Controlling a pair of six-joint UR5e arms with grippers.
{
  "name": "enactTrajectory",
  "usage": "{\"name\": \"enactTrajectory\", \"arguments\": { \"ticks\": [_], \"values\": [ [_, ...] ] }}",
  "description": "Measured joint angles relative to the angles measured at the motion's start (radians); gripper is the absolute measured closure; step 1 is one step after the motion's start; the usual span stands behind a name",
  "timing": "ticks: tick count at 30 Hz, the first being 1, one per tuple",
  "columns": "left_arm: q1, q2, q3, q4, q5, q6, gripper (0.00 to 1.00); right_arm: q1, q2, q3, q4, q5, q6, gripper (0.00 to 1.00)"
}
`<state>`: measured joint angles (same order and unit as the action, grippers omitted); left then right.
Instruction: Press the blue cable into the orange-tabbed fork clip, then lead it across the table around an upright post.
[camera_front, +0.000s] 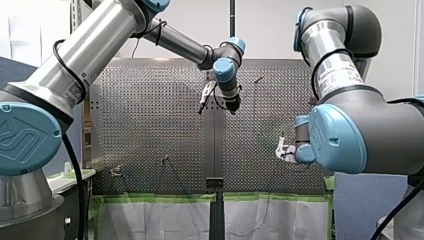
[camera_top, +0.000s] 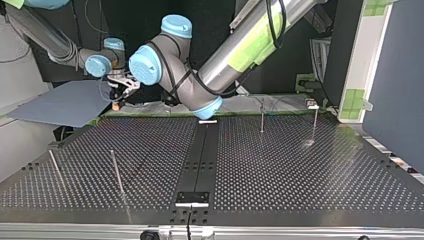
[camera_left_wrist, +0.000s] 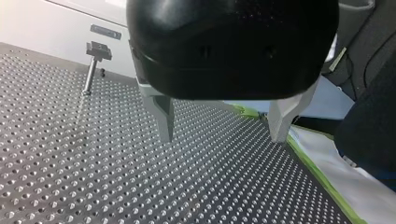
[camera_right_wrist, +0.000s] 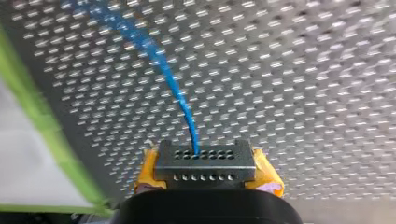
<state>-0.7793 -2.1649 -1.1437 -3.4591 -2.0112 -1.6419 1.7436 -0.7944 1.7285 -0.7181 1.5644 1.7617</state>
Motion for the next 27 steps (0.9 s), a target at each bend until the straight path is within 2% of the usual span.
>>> {"name": "enactTrajectory", "arguments": {
  "ticks": [7, 10, 18, 27],
  "values": [
    [0.004, 0.0, 0.0, 0.002, 0.022, -0.006, 0.0, 0.001, -0.071, -0.006, 0.0, -0.003, -0.001, 1.0],
    [0.006, 0.0, 0.0, 0.009, 0.04, -0.018, 0.0, 0.003, -0.096, -0.016, 0.003, -0.013, 0.0, 1.0],
    [0.012, 0.0, 0.0, 0.039, 0.094, -0.063, 0.0, 0.011, -0.178, -0.061, 0.055, -0.031, 0.002, 1.0],
    [0.017, 0.0, 0.0, 0.049, 0.102, -0.076, 0.0, 0.018, -0.272, -0.085, 0.114, -0.044, 0.002, 1.0]
  ]
}}
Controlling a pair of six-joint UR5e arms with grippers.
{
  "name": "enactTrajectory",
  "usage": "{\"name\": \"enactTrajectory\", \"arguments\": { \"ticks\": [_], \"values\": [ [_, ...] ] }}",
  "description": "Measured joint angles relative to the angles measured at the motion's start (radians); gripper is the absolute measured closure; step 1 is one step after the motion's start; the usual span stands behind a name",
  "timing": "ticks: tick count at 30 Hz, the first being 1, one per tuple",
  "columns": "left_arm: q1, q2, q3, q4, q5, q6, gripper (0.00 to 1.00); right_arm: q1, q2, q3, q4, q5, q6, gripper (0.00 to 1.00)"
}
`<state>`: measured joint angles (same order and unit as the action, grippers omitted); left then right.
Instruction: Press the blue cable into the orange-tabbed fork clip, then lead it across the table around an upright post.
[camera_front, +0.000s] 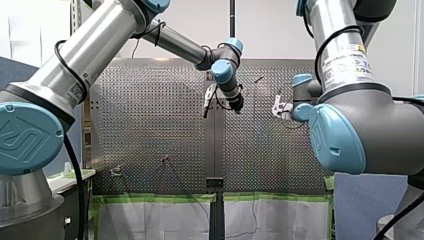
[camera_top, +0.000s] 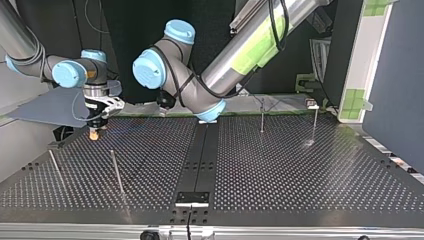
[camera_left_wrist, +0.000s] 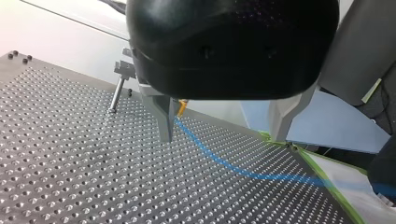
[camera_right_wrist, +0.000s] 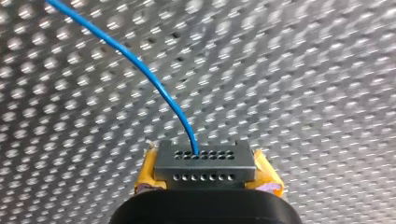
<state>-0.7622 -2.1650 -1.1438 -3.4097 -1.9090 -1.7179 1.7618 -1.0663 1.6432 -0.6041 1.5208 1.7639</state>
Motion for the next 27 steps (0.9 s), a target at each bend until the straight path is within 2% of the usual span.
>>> {"name": "enactTrajectory", "arguments": {
  "ticks": [8, 16, 19, 27],
  "values": [
    [0.004, 0.0, 0.0, 0.043, -0.001, -0.04, 0.0, 0.001, -0.091, -0.002, 0.052, -0.002, 0.005, 1.0],
    [0.012, 0.0, 0.0, 0.05, 0.0, -0.049, 0.0, 0.0, -0.175, 0.004, 0.085, -0.005, 0.069, 1.0],
    [0.014, 0.0, 0.0, 0.049, 0.001, -0.049, 0.0, -0.005, -0.207, 0.016, 0.093, -0.005, 0.081, 1.0],
    [0.015, 0.0, 0.0, 0.05, 0.019, -0.06, 0.0, -0.017, -0.29, 0.052, 0.102, -0.001, 0.075, 1.0]
  ]
}}
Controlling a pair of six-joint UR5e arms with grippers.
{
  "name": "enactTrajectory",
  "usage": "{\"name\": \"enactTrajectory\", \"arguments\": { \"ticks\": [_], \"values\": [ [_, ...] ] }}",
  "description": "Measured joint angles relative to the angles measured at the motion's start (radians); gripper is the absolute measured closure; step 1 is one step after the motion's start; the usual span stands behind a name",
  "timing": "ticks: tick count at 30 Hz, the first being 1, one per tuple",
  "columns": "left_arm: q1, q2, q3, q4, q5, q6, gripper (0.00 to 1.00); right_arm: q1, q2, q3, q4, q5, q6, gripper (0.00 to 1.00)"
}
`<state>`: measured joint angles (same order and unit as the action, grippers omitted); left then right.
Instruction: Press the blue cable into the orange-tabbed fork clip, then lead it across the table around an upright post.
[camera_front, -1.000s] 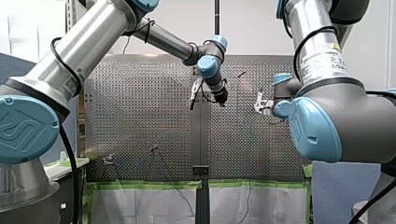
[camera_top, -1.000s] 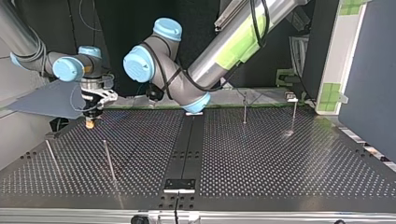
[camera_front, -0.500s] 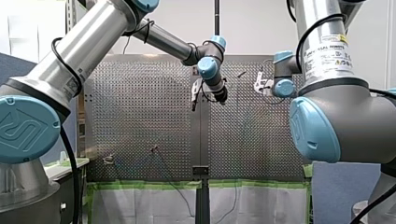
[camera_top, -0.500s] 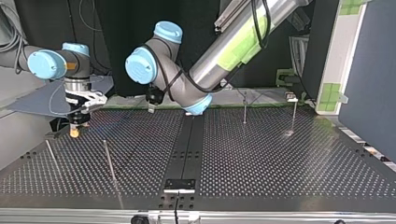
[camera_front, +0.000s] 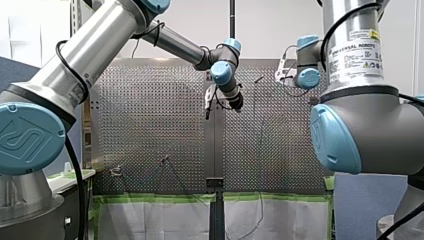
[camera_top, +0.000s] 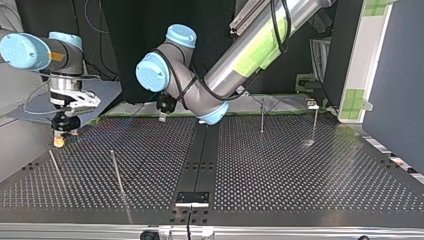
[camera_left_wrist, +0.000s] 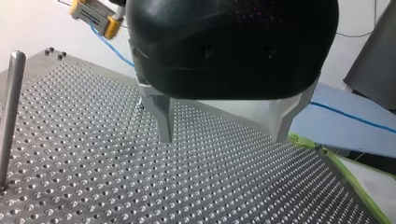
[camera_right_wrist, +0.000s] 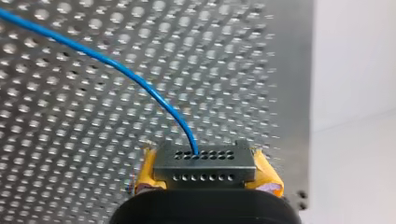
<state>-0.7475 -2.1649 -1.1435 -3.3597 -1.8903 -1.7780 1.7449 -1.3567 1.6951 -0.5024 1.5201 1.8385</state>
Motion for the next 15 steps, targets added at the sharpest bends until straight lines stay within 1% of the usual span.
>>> {"name": "enactTrajectory", "arguments": {
  "ticks": [2, 5, 12, 15],
  "values": [
    [0.001, 0.0, 0.0, 0.0, 0.013, -0.012, 0.0, -0.004, -0.022, 0.004, 0.0, 0.001, -0.001, 1.0],
    [0.003, 0.0, 0.001, 0.0, 0.043, -0.04, 0.0, -0.008, -0.039, 0.006, 0.001, 0.001, -0.002, 1.0],
    [0.012, 0.0, 0.001, 0.0, 0.119, -0.115, 0.0, -0.01, -0.045, 0.007, 0.007, -0.003, -0.005, 1.0],
    [0.012, 0.0, 0.001, -0.001, 0.132, -0.125, 0.0, -0.01, -0.045, 0.007, 0.017, -0.008, -0.007, 1.0]
  ]
}}
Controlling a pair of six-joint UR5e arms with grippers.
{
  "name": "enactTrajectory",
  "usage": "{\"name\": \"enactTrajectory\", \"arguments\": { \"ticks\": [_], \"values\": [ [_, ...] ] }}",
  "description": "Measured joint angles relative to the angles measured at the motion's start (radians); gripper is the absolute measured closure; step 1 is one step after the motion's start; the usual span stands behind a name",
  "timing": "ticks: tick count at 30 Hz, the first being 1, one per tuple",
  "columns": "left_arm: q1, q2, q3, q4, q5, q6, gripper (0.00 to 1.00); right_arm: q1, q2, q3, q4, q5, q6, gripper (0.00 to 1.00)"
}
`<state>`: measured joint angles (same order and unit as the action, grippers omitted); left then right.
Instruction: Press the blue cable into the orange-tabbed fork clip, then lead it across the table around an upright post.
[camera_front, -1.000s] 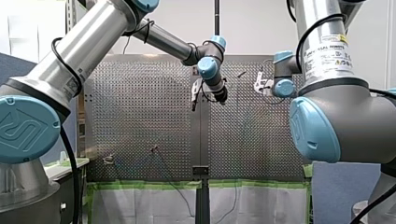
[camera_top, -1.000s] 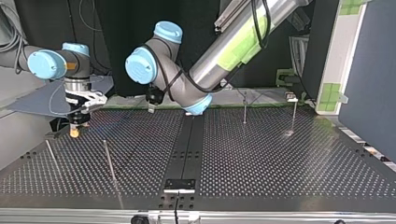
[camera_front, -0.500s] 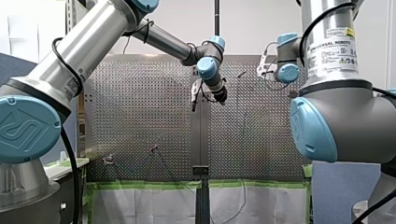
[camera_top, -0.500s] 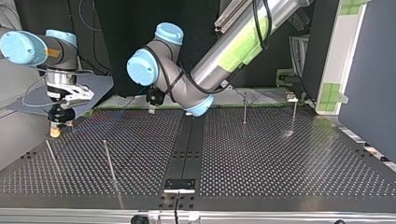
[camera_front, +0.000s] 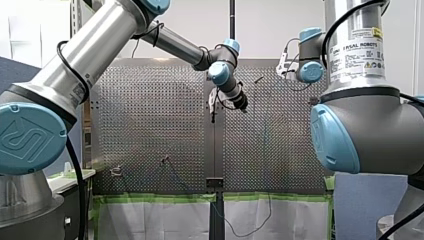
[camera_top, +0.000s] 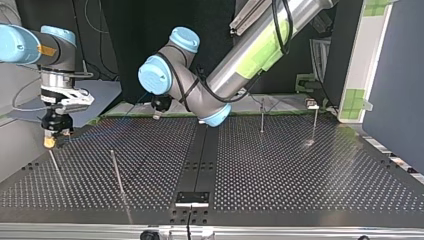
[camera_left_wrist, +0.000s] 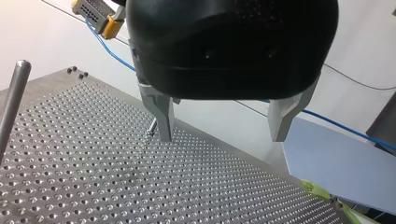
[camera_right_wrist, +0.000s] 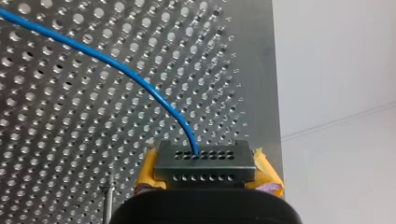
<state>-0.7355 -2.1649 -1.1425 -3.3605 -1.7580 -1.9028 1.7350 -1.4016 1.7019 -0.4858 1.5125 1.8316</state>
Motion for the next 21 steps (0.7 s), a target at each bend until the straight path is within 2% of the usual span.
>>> {"name": "enactTrajectory", "arguments": {
  "ticks": [5, 7, 10, 16, 21],
  "values": [
    [0.003, 0.0, 0.0, -0.002, -0.002, -0.017, 0.0, 0.003, 0.0, 0.0, 0.009, -0.005, -0.004, 1.0],
    [0.005, 0.0, 0.002, -0.002, 0.009, -0.033, 0.0, 0.007, -0.001, 0.0, 0.017, -0.012, -0.011, 1.0],
    [0.01, 0.0, 0.008, -0.003, 0.036, -0.064, 0.0, 0.013, -0.004, 0.0, 0.028, -0.037, -0.021, 1.0],
    [0.022, 0.0, 0.012, -0.002, 0.094, -0.123, 0.0, 0.021, -0.009, -0.003, 0.033, -0.093, -0.021, 1.0],
    [0.035, 0.0, 0.012, -0.001, 0.139, -0.169, 0.0, 0.024, -0.01, -0.004, 0.032, -0.114, -0.018, 1.0]
  ]
}}
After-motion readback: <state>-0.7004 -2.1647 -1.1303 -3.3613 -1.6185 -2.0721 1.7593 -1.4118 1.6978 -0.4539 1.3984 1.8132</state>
